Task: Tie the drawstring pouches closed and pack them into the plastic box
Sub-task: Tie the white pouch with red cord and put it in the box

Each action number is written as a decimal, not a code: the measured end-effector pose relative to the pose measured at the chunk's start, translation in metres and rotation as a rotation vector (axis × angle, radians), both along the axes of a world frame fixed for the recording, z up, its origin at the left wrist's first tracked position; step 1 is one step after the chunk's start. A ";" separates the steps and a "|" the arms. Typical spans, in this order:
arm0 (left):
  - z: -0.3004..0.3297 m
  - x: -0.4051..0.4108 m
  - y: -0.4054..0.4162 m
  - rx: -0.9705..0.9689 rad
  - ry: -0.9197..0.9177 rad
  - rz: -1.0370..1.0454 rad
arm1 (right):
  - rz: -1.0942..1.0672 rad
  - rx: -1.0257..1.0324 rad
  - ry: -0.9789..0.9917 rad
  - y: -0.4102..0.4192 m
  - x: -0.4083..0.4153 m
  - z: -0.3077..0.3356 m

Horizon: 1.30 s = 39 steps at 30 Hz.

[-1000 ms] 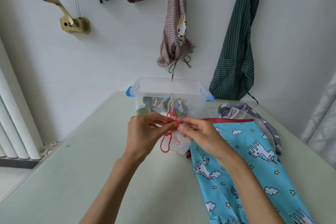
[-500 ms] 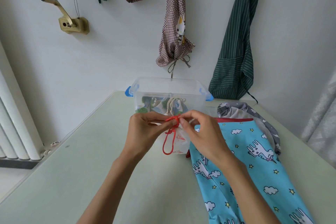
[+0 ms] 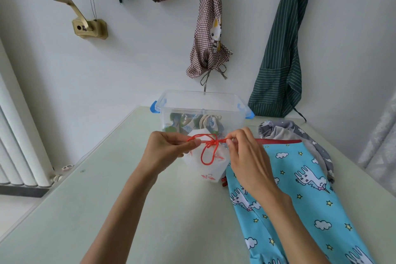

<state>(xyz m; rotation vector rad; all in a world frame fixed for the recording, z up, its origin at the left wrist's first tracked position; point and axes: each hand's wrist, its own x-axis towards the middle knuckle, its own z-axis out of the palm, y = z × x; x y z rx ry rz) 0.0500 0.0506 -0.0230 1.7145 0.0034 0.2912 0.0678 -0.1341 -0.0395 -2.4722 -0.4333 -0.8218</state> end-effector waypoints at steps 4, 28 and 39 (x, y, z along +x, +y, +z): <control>-0.010 0.002 0.001 0.130 0.062 -0.072 | 0.151 0.270 0.501 -0.005 0.009 -0.007; 0.141 0.115 -0.007 0.699 -0.422 0.309 | 0.339 0.350 -0.262 0.004 0.099 0.110; 0.052 0.166 -0.024 0.991 0.352 -0.291 | -0.011 -0.299 0.591 -0.018 0.130 0.056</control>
